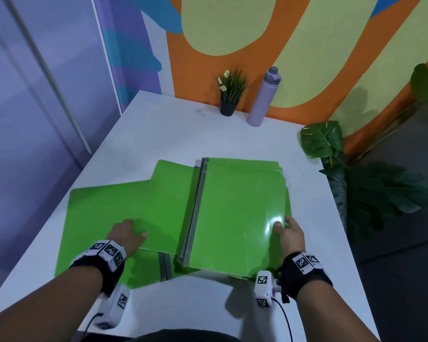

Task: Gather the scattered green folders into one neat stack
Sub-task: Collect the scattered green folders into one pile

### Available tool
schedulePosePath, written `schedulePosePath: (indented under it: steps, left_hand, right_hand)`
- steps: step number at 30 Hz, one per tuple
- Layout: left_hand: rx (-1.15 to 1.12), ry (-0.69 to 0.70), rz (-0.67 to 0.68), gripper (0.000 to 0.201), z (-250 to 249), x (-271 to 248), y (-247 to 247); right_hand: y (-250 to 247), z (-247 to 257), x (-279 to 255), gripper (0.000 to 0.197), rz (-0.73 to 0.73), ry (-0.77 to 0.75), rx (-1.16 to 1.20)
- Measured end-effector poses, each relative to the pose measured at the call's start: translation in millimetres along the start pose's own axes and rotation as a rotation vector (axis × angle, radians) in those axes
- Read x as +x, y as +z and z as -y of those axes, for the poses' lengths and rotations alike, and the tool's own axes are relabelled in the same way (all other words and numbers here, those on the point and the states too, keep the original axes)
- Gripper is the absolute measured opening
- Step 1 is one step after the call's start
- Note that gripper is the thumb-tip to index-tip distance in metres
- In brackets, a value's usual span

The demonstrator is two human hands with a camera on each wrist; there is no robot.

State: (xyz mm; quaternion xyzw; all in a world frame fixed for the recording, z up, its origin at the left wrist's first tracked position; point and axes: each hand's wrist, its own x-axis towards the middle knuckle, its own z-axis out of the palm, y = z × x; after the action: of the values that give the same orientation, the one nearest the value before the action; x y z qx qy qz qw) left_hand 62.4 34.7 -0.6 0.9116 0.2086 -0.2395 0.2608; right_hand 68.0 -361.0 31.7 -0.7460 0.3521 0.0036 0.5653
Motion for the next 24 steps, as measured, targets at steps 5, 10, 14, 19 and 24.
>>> schedulePosePath:
  steps: [5, 10, 14, 19, 24]
  left_hand:
    - [-0.39, -0.039, -0.021, 0.05, -16, -1, 3]
    - [-0.369, -0.087, -0.367, 0.05, 8, 5, -54]
    - [-0.085, -0.214, -0.525, 0.059, 29, -4, -76]
    - [0.004, 0.129, -0.35, 0.02, -3, -16, -32]
    - [0.198, 0.253, -0.217, 0.048, -33, -22, 24]
  right_hand:
    - [2, -6, 1, 0.05, 0.019, -0.012, -0.02]
    - [-4, -6, 8, 0.03, 0.018, -0.03, 0.038]
    - [-1, -6, 8, 0.028, 0.026, -0.032, 0.059]
    - [9, -6, 3, 0.027, 0.052, -0.037, 0.035]
    - [11, -7, -1, 0.03, 0.079, -0.053, 0.028]
